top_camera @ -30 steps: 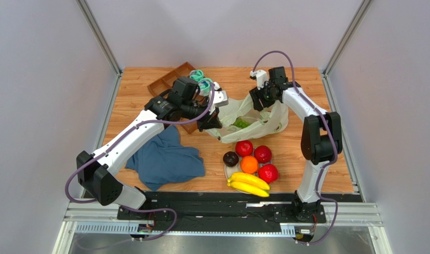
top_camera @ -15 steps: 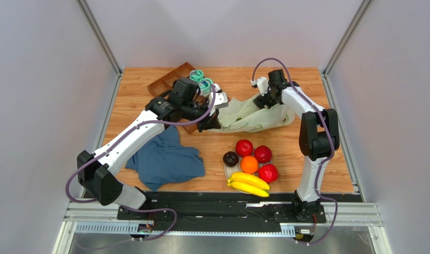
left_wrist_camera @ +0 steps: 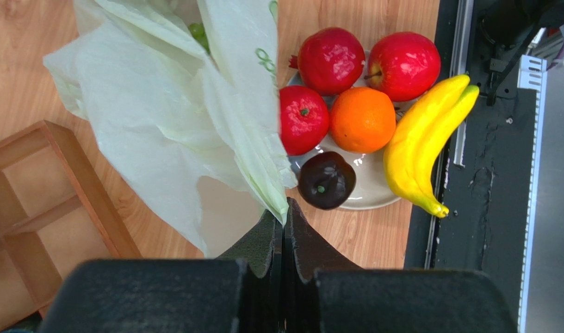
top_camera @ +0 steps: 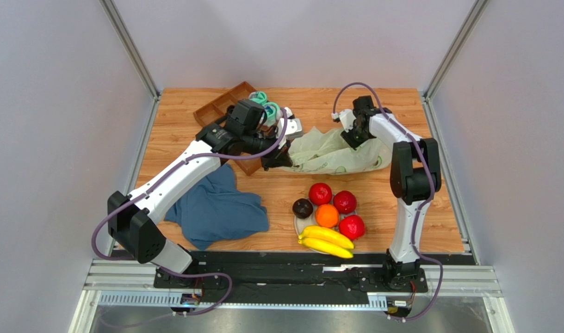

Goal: Take the fake fruits out of the plastic bag
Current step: Adjust the plastic bag at the center of the board.

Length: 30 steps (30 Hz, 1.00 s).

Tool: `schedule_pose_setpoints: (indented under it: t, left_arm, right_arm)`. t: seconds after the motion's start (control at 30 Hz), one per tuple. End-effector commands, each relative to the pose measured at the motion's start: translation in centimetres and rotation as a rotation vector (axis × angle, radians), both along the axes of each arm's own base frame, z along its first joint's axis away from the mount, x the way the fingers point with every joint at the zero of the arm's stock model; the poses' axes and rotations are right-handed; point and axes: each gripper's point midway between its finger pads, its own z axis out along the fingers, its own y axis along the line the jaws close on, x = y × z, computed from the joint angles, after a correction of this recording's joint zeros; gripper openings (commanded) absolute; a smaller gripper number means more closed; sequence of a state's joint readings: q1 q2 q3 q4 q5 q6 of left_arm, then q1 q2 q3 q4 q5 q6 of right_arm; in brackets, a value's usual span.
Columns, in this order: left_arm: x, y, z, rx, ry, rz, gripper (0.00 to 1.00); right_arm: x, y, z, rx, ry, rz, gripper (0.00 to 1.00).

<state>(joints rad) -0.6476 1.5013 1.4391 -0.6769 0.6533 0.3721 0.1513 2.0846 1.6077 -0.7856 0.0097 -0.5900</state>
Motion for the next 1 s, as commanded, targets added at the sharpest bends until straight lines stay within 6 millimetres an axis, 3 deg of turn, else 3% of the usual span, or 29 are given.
schedule_pose_setpoints:
  t: [0.0,0.03,0.13,0.17,0.23,0.47,0.67,0.7,0.77,0.8,0.83,0.87,0.9,0.97]
  left_arm:
    - [1.1,-1.2,2.1,-0.046,-0.043,-0.008,0.0]
    - [1.4,-1.3,2.1,-0.047,-0.046,-0.003,0.0]
    - [2.2,-1.7,2.1,-0.046,-0.053,0.021,0.0]
    - [2.5,-1.7,2.2,-0.044,-0.056,0.032,0.0]
    - [3.2,-1.6,2.3,-0.039,-0.078,0.059,0.0]
    - [4.5,-1.2,2.4,-0.025,-0.111,0.124,0.0]
    - [4.3,-1.0,2.1,-0.022,-0.109,0.133,0.0]
    - [4.3,-0.9,2.1,-0.024,-0.11,0.136,0.0]
    - [4.2,-0.8,2.3,-0.026,-0.113,0.141,0.0]
    - [4.2,-0.8,2.3,-0.025,-0.116,0.143,0.0]
    - [4.3,-0.7,2.6,-0.028,-0.122,0.15,0.0]
    - [4.4,-0.5,2.8,-0.027,-0.132,0.159,0.0]
    - [4.5,-0.4,2.9,-0.027,-0.139,0.164,0.0]
    - [4.7,-0.3,3.2,-0.028,-0.152,0.175,0.0]
  right_arm:
    - [-0.2,4.2,9.5,0.275,-0.113,0.065,0.31]
    - [-1.2,6.4,12.0,0.395,-0.128,0.125,0.3]
    - [-4.2,9.8,16.0,0.64,-0.099,0.232,0.3]
    - [-5.3,10.4,17.7,0.696,-0.107,0.263,0.3]
    - [-7.1,11.8,19.2,0.823,-0.068,0.291,0.29]
    - [-9.4,13.5,21.7,1.064,0.068,0.25,0.28]
    - [-10.1,13.1,22.3,1.02,0.029,0.276,0.28]
    - [-10.2,13.0,22.1,0.975,0.009,0.284,0.35]
    - [-8.3,9.9,21.0,0.711,-0.162,0.218,0.38]
    - [-6.8,6.9,20.6,0.546,-0.255,0.137,0.34]
    - [-6.5,5.1,22.7,0.469,-0.374,0.101,0.3]
    - [-4.8,3.4,24.0,0.412,-0.491,0.051,0.15]
    - [-3.8,0.1,25.1,0.32,-0.579,-0.046,0.0]
    - [-2.6,-2.3,28.4,0.255,-0.734,-0.057,0.0]
